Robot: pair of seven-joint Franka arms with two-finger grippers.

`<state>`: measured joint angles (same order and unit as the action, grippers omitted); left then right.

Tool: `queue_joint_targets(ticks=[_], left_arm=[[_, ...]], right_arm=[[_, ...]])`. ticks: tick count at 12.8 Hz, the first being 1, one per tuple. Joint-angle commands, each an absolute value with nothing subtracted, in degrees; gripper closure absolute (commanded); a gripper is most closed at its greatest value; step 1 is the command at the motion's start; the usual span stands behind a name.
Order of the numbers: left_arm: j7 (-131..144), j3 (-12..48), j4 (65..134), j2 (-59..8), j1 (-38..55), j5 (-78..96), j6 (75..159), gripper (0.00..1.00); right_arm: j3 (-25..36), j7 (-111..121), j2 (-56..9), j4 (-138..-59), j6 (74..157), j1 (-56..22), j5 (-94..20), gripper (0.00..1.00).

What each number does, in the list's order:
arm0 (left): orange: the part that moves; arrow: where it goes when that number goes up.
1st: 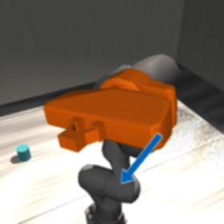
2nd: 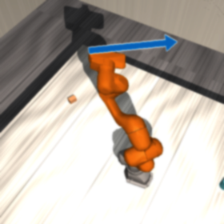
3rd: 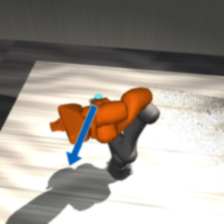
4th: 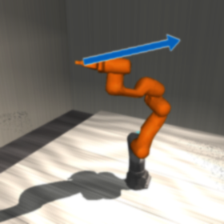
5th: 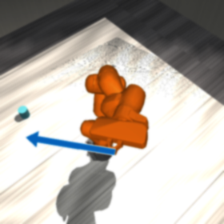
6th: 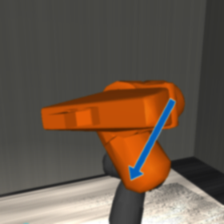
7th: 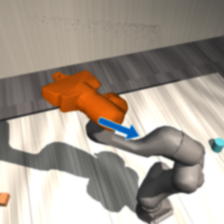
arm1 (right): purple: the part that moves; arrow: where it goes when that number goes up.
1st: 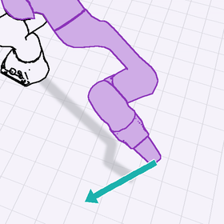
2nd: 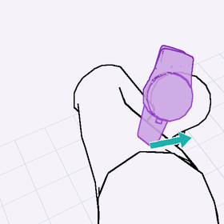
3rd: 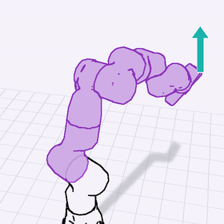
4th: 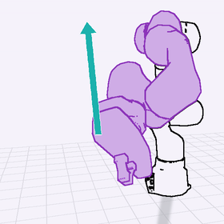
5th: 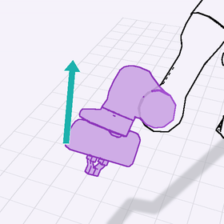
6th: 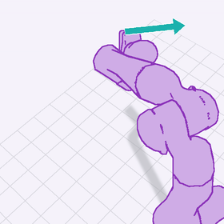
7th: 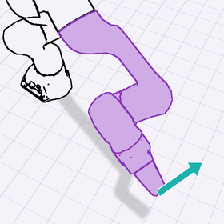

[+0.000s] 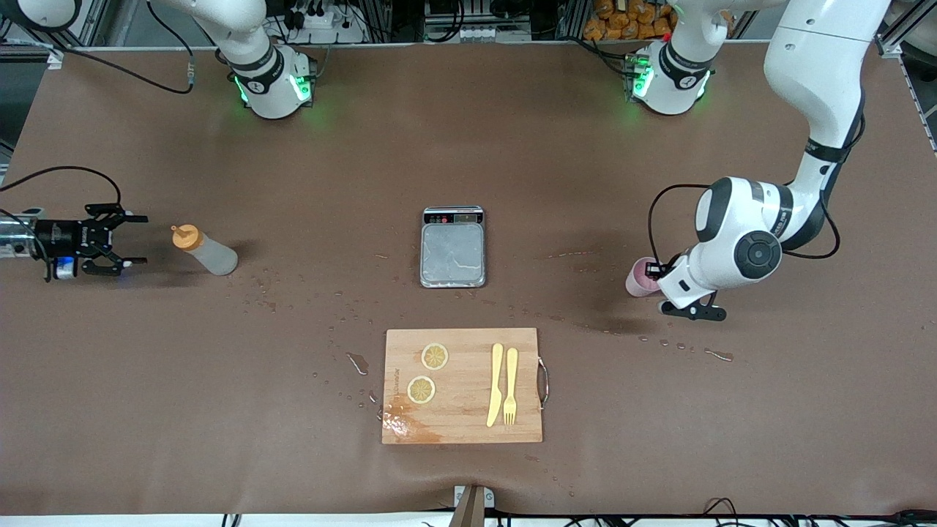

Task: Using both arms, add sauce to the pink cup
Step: 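Lift the sauce bottle with the right gripper while the left gripper grasps the cup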

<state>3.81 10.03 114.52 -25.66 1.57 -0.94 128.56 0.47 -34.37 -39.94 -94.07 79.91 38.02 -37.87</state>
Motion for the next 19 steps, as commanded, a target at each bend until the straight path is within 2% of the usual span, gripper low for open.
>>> queue_joint_targets(ticks=[1,6,9,13,19], left_arm=[[3.7,9.9,114.2,-24.2,1.6,-2.1,129.0,1.0],[3.6,10.1,113.4,-19.6,0.9,-1.9,128.8,1.0],[4.3,10.1,112.1,-16.5,0.9,-0.7,127.8,1.0],[10.2,12.7,107.3,-16.6,2.0,4.2,124.2,1.0],[27.2,19.9,103.9,-18.5,5.4,4.2,124.2,1.0]], right_arm=[[-0.5,-34.0,-41.7,-94.2,81.6,38.8,-40.7,0.0],[-0.5,-31.0,-45.3,-95.1,83.8,38.6,-43.7,0.0],[-0.6,-30.7,-45.4,-96.5,84.5,37.7,-44.0,0.0],[-0.6,-29.7,-44.9,-99.3,86.5,35.5,-45.7,0.0],[-0.8,-28.2,-44.2,-101.2,87.5,33.7,-45.9,0.0]])
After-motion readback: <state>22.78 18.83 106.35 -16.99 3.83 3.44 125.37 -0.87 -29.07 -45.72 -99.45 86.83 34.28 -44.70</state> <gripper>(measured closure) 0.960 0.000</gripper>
